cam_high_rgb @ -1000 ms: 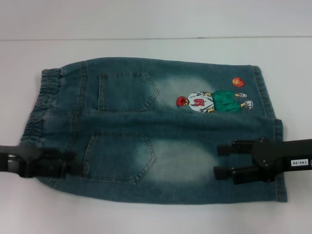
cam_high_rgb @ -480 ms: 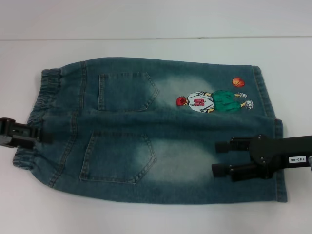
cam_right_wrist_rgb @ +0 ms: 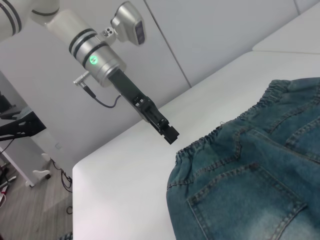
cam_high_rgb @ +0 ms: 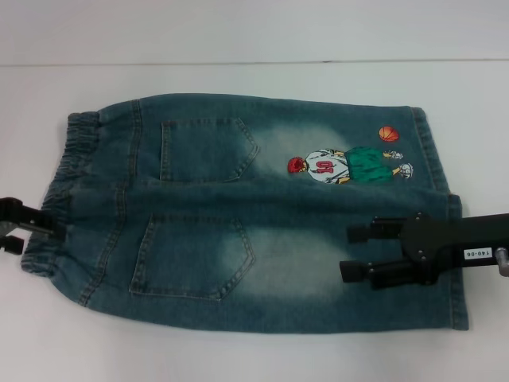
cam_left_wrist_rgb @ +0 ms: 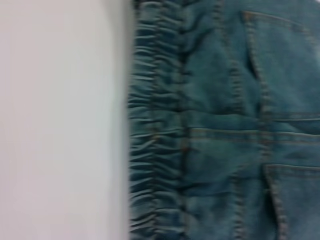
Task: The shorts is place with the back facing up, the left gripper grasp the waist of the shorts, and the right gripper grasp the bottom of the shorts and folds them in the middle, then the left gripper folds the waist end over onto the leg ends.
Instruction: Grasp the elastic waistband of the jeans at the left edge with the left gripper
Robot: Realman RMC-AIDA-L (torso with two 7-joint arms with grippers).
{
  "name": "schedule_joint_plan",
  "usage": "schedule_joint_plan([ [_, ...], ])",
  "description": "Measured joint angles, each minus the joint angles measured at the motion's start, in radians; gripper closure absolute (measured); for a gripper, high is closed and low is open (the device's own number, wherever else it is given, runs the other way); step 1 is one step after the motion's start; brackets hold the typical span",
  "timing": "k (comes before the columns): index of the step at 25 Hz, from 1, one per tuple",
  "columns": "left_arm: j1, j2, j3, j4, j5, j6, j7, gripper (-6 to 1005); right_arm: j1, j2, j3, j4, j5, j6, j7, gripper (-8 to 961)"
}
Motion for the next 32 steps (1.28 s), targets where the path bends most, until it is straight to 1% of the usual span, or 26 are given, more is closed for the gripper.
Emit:
schedule_joint_plan([
  [5,0.0,-0.006,0.001,-0.03,0.028,-0.049,-0.021,141,0.002,0.0,-0.002,0.0,0.0,0.016,0.0,58],
  [17,-0.014,-0.01,0.002,-0.069,0.082,-0.11,-0.029,141,0.015,0.0,-0.013,0.002,0.0,0.032,-0.001,58],
  [25,-0.017,-0.016,0.041,-0.075,0.093,-0.136,-0.044,141,0.025,0.002,-0.014,0.005,0.0,0.043,-0.001,59],
  [32,-0.024,-0.021,0.051,-0.095,0.094,-0.154,-0.047,140,0.033,0.002,-0.014,0.005,0.0,0.048,-0.001,58],
])
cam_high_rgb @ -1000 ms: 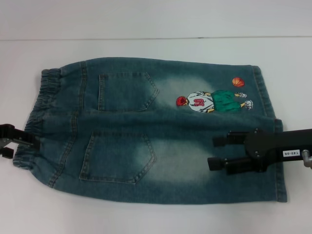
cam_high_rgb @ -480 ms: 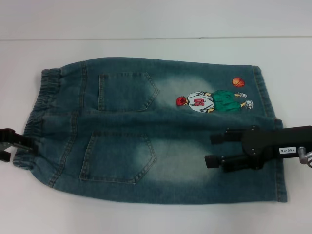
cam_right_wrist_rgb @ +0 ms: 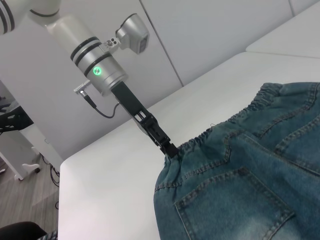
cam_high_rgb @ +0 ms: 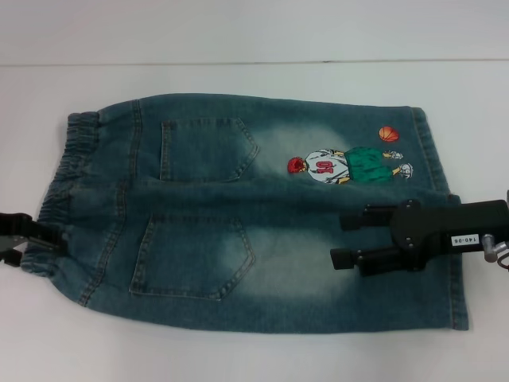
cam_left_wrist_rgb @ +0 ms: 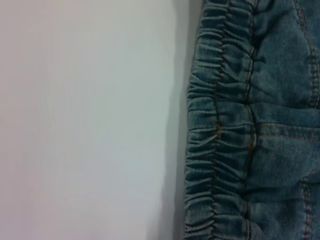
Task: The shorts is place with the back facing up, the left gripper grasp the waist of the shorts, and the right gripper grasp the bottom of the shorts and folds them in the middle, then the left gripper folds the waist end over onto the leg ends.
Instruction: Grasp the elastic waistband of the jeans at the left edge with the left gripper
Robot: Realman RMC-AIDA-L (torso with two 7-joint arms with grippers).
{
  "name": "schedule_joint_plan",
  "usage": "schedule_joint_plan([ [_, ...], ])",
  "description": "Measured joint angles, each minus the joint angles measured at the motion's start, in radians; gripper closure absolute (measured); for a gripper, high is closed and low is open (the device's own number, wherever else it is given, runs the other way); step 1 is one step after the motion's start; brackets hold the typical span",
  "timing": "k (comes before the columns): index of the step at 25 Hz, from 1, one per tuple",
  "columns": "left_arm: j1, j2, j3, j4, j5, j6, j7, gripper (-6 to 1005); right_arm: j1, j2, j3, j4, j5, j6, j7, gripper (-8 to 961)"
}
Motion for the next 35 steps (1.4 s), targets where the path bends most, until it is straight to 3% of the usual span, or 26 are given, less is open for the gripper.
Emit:
schedule_joint_plan([
  [16,-0.026,-0.015,0.002,-0.006,0.0,-0.007,0.024,166,0.001,-0.002,0.0,0.0,0.0,0.005,0.001,59],
  [27,-0.026,-0.015,0.003,0.005,0.0,-0.01,0.04,615,0.002,-0.005,0.003,0.0,0.004,0.006,0.007,59],
  [35,-0.027,-0.015,0.003,0.007,-0.006,-0.009,0.044,760,0.005,-0.005,0.007,0.0,0.006,0.007,0.011,58],
])
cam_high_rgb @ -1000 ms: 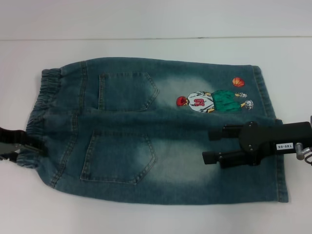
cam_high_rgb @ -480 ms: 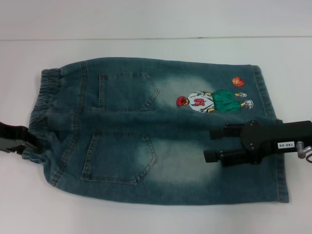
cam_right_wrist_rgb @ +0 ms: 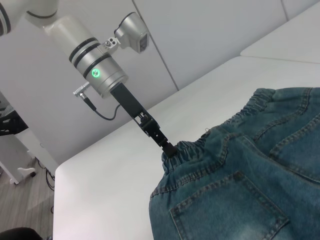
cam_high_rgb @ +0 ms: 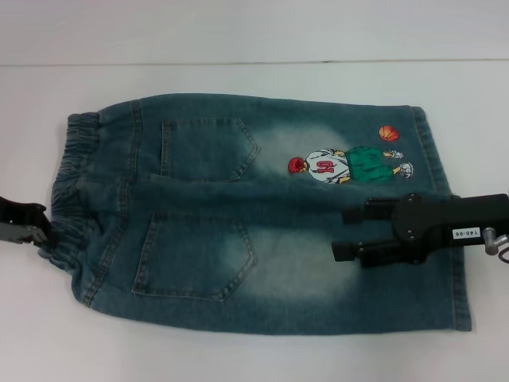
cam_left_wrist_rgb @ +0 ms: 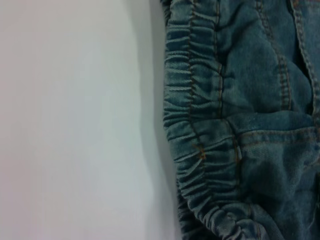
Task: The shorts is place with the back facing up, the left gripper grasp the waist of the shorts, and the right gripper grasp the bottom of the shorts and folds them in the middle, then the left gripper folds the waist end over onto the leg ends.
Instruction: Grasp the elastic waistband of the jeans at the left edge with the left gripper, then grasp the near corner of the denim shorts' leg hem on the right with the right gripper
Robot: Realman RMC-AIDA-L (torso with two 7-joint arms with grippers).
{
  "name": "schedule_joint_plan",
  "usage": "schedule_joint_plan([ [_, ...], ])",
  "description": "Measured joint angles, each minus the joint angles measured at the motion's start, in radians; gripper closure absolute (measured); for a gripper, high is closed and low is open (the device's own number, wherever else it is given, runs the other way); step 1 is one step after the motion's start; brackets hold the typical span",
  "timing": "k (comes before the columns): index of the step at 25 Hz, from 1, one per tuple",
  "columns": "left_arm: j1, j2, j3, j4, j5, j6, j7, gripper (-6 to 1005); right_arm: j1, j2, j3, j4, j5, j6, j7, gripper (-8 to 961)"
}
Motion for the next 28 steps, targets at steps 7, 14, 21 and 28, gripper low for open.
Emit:
schedule_joint_plan([
  [7,0.0,0.0,-0.004,0.005,-0.005,0.006,0.011,940,0.001,-0.01,0.022,-0.028,0.003,-0.003,0.084,58],
  [14,-0.001,0.0,-0.009,0.047,-0.061,0.025,0.014,971,-0.004,-0.062,-0.007,-0.243,-0.05,-0.077,0.383,59],
  [21,-0.004,0.0,-0.003,0.051,-0.108,0.021,0.014,972,-0.012,-0.084,0.004,-0.383,-0.231,-0.235,0.429,59],
  [28,-0.015,0.0,-0.002,0.046,-0.11,0.011,0.014,972,-0.01,-0.084,-0.017,-0.376,-0.404,-0.284,0.422,58],
])
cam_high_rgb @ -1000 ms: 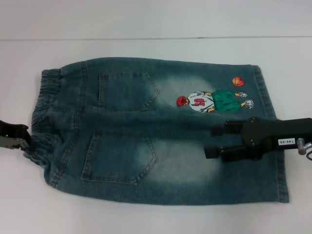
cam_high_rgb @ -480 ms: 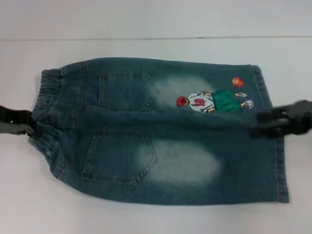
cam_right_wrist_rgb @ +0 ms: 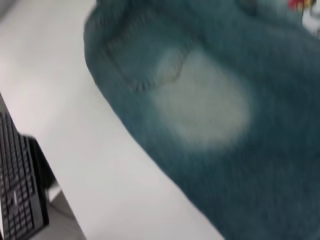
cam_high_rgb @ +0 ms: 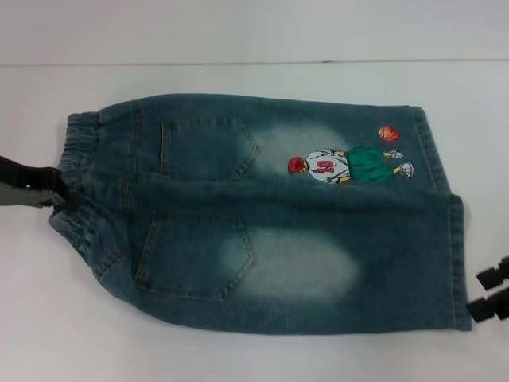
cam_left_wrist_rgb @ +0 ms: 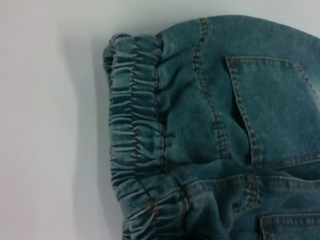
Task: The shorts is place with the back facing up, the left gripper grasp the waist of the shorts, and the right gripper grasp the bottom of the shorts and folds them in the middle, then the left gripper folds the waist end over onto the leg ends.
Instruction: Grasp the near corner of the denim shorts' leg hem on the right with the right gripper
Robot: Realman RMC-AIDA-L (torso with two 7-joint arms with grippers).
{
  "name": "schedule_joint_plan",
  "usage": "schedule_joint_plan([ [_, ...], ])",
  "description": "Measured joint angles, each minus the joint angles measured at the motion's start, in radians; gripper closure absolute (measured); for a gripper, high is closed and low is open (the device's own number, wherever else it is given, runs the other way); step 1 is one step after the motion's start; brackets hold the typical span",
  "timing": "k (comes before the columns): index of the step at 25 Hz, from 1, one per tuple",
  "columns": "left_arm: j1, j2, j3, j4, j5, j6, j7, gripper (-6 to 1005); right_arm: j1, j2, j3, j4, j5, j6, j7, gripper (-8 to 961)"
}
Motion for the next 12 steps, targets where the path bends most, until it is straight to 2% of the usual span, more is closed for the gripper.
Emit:
schedule_joint_plan([
  [5,-0.006,-0.004,0.0,-0.001,-0.001,-0.004,0.0,972,0.013,0.005,-0.028,0.031,-0.086,0.016,0.005,58],
  [12,-0.01,-0.01,0.0,-0.002,-0.001,-0.01,0.0,971,0.075,0.009,-0.032,0.109,-0.208,0.035,0.01,58],
])
